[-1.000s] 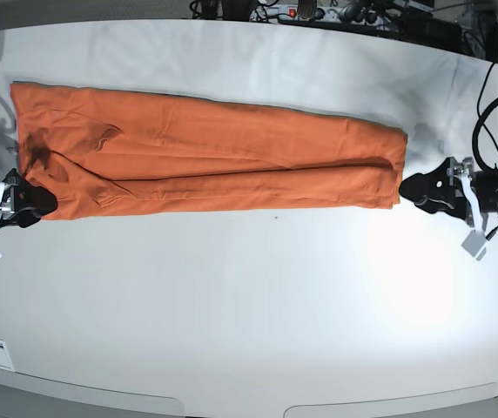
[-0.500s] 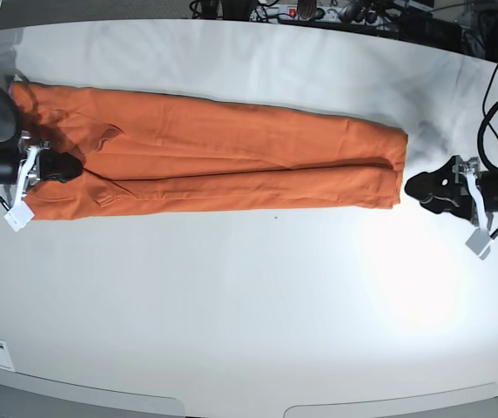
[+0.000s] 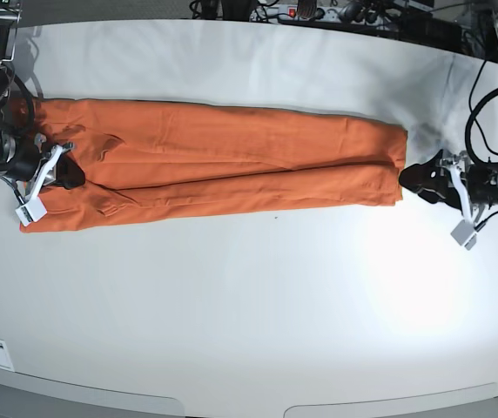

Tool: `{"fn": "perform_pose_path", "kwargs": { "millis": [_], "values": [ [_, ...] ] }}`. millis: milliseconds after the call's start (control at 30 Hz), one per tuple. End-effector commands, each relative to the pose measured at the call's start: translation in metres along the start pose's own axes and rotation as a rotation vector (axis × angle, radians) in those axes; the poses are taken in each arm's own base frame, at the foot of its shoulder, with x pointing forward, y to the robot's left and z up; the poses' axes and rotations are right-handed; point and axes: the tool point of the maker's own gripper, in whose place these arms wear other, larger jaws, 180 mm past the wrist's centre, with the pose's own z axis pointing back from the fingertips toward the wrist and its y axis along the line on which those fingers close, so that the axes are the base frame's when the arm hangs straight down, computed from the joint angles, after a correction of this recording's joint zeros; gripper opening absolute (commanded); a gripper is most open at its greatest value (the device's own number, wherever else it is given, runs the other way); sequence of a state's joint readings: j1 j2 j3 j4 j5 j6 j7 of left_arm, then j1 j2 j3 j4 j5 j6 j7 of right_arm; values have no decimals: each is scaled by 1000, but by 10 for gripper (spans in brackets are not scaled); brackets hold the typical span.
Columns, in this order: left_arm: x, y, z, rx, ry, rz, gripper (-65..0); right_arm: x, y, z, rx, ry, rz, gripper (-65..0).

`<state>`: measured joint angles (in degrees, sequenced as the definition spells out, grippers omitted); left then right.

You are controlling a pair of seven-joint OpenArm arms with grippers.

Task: Fold the T-shirt properly
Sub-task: 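Open the left gripper to release the folded edge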

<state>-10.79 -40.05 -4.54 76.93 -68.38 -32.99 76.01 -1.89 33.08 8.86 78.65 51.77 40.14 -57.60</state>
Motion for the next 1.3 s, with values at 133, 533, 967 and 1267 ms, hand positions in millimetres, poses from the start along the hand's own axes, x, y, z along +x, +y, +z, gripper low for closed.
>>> {"fn": "perform_pose_path", "kwargs": {
  "millis": [133, 533, 967, 1267],
  "values": [
    [-11, 18, -4, 114, 26, 69, -253, 1, -8, 5, -30, 21, 22, -650],
    [-22, 43, 59, 159, -189, 263, -253, 3, -7, 6, -29, 15, 22, -650],
    [-31, 6, -2, -5, -242, 348, -253, 5, -8, 6, -29, 7, 23, -650],
    [-42, -26, -42, -112, -184, 356, -253, 5, -7, 6, -29, 7, 22, -650]
  ]
}}
